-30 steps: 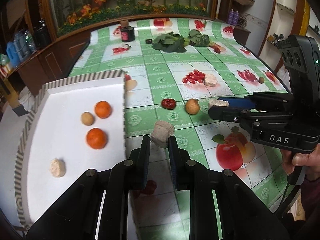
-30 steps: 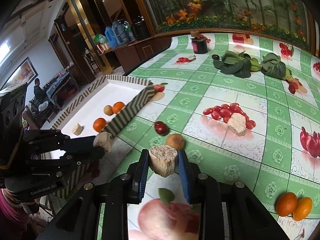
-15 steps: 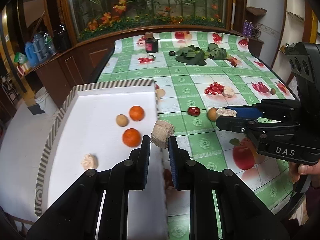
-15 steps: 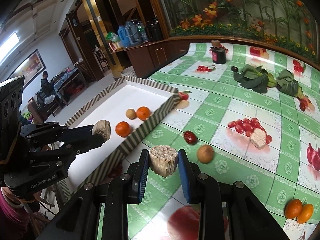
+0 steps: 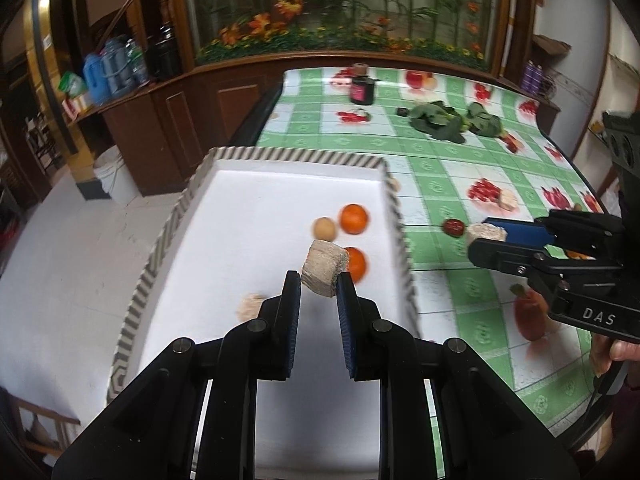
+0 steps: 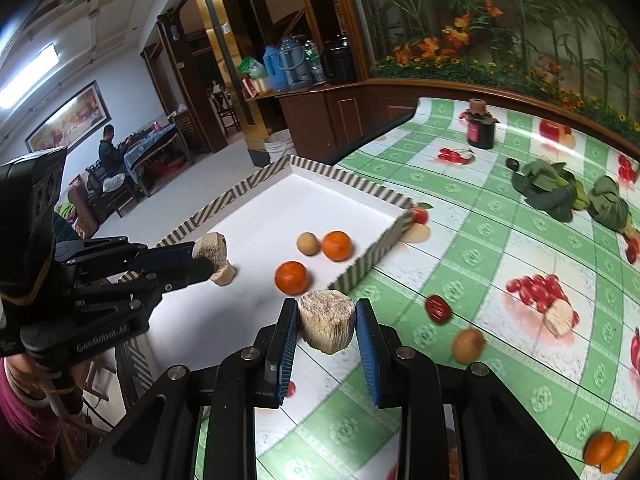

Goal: Organize fruits
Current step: 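Carry the block and cube into the white tray and open both tools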

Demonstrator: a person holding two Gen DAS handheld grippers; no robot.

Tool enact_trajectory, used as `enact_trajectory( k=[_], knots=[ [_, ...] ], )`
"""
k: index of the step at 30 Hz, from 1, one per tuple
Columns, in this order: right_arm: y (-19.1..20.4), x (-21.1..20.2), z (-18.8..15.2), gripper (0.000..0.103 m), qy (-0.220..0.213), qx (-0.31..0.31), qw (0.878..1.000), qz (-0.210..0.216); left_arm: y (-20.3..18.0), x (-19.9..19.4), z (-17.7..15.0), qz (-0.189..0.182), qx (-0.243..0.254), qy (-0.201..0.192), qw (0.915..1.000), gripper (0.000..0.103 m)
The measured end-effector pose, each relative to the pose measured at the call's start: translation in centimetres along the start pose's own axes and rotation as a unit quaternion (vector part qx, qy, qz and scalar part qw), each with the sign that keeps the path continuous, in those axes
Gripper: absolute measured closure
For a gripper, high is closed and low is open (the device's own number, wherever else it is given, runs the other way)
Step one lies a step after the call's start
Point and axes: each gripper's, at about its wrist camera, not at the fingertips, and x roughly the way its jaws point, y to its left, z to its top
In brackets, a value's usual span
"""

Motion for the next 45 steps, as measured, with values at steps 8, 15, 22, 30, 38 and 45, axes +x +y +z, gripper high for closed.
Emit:
enact_trajectory(
  k=[8, 15, 22, 30, 38, 45],
  knots=[
    [1.0, 2.7, 1.5, 0.075, 0.012, -0.01, 1.0, 0.008, 3.3, 1.6, 0.5, 0.008, -0.036, 0.01, 0.9993, 0.085],
    [2.2, 5.6, 3.2, 0.075, 0.019, -0.021, 0.999, 0.029, 5.5, 3.9, 1.9, 0.01, -0.063, 0.024, 0.9976, 0.085],
    [3.6, 9.6, 4.5, 0.075, 0.037, -0.04, 0.998, 0.043, 7.1, 6.2, 2.6, 0.013, -0.087, 0.049, 0.9949, 0.085],
    [4.5, 13.1, 5.2, 0.075, 0.059, -0.057, 0.996, 0.043, 7.9, 7.6, 2.4, 0.023, -0.099, 0.063, 0.9929, 0.085],
    [4.7, 15.0, 4.8, 0.075, 0.071, -0.067, 0.995, 0.029, 8.4, 8.4, 2.2, 0.031, -0.106, 0.071, 0.9914, 0.085],
    [5.0, 15.3, 4.3, 0.075, 0.074, -0.09, 0.993, 0.022, 8.7, 8.8, 1.7, 0.028, -0.121, 0.085, 0.9886, 0.085]
  ],
)
